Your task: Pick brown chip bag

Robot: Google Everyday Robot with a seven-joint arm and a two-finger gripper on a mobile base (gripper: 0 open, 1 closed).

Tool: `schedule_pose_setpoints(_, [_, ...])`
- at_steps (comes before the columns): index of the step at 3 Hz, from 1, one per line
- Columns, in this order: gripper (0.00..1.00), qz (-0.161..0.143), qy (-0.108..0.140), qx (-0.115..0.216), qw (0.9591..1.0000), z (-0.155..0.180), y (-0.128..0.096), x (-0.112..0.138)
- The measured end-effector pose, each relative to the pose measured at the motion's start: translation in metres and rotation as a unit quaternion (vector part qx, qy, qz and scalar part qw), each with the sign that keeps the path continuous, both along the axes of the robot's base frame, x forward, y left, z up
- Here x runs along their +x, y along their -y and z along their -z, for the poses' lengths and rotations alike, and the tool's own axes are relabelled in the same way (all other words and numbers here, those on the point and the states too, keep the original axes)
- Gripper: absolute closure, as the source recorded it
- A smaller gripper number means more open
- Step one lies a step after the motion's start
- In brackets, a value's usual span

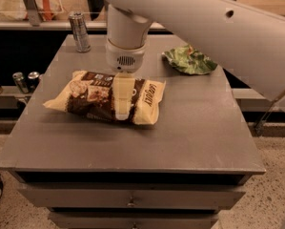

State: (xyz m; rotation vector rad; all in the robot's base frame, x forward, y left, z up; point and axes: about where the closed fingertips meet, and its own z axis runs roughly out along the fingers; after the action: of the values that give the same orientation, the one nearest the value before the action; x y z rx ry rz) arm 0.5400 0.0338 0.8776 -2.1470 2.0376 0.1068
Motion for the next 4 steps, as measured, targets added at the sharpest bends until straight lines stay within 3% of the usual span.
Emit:
schedule_pose_setpoints(2, [0.41, -0.003, -0.024, -0.015, 0.9996, 0.029, -0.011, 0.005])
schedule_pose_setpoints(4, [0.87, 0.002, -0.027, -0.018, 0.9995, 0.031, -0.006, 0.006])
